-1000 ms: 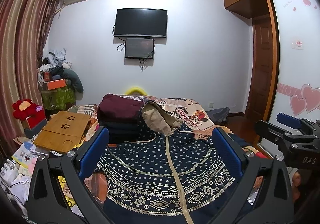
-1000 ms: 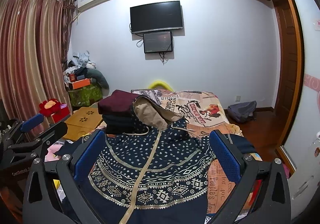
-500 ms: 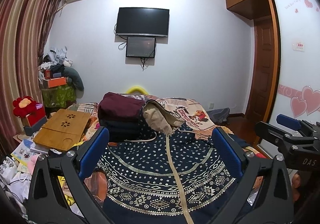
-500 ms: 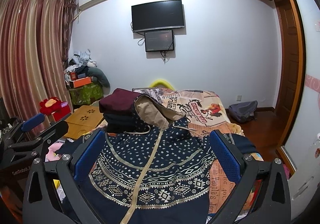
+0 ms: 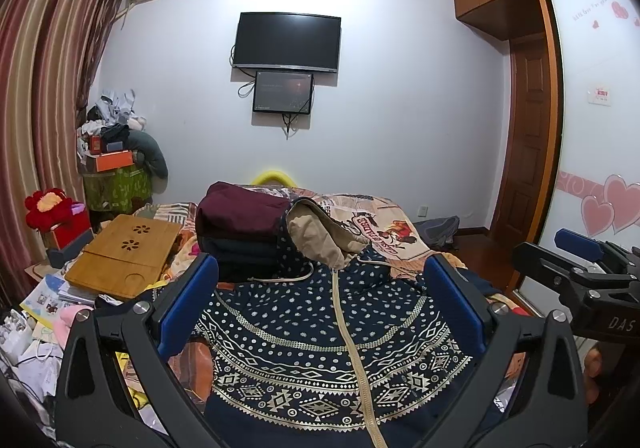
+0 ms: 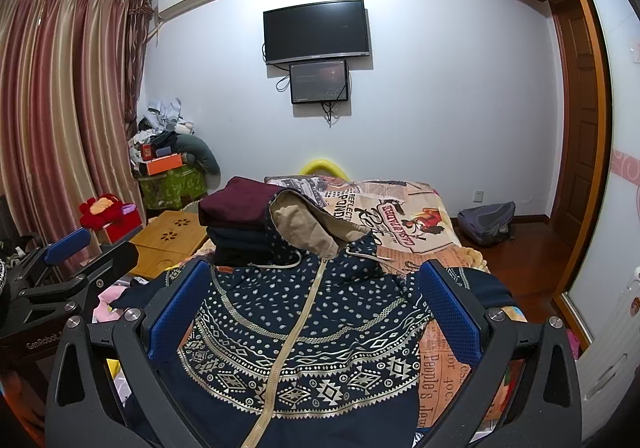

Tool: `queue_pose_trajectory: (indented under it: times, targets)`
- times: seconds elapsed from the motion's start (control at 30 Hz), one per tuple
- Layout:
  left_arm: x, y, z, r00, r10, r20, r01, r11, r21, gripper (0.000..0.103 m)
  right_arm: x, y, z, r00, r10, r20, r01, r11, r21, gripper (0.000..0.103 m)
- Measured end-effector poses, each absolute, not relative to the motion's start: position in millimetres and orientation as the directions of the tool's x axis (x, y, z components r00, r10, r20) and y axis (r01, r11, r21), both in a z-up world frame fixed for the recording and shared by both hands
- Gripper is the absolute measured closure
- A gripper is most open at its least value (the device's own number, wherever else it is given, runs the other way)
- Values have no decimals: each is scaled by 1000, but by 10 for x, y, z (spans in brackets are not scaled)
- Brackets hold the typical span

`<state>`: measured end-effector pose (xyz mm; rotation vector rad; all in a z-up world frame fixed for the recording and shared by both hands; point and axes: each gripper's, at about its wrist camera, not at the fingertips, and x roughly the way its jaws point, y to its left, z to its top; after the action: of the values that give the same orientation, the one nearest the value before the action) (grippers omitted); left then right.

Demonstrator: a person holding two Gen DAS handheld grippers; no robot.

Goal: Fold large clothes

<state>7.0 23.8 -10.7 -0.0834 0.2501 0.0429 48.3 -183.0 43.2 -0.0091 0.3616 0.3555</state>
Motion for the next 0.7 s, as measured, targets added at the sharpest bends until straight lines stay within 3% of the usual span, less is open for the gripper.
queue_pose_trajectory:
  times: [0.7]
  targets:
    - [166,292,-157,961,30,-273,-58,993,-98,0,545,-1791,402,867,345,-359,-353,934,47,0]
